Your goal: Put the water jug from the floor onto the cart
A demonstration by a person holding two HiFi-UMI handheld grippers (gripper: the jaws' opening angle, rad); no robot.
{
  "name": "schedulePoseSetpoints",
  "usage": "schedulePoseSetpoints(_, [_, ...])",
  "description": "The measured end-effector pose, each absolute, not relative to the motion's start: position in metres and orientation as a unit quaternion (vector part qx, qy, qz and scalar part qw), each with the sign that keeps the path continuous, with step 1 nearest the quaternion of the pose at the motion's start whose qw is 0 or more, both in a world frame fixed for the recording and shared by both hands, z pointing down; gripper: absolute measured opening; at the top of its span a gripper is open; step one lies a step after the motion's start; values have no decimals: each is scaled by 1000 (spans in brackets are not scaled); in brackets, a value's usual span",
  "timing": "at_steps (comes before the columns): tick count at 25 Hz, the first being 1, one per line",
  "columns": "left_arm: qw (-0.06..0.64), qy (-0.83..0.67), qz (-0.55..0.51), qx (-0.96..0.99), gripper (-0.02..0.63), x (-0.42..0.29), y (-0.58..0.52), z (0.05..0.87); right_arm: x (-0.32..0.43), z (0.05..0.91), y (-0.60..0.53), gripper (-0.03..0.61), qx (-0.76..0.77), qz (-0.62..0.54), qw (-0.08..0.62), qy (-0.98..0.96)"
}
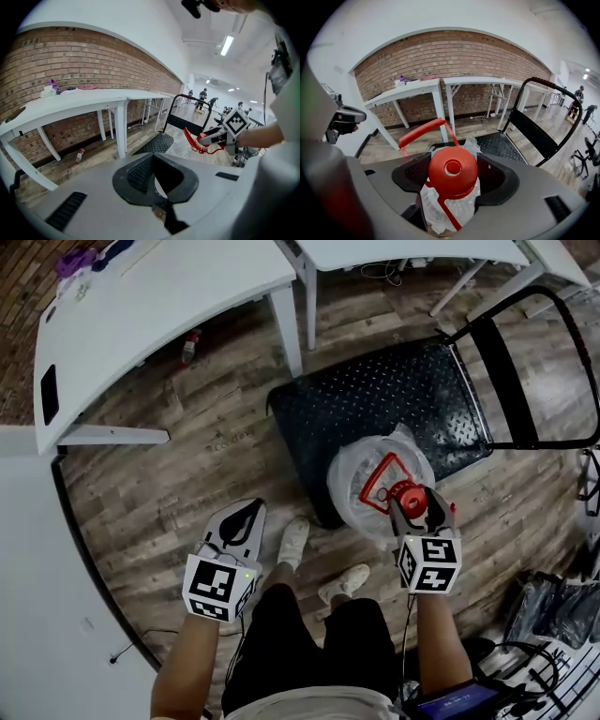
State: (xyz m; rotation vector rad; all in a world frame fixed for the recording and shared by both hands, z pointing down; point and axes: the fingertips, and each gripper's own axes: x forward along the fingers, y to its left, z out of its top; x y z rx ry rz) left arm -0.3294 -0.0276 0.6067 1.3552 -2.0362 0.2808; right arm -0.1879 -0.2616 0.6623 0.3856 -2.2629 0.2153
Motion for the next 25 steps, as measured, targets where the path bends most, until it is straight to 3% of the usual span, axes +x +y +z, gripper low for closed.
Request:
schedulePoseSetpoints(16, [343,-766,105,534,0,-336,-22,616,-192,678,-250,310,165,76,416,-891])
schedulePoseSetpoints(25, [307,-744,97,586,0,-339,-52,580,-184,593,-244,310,208,88,321,-920])
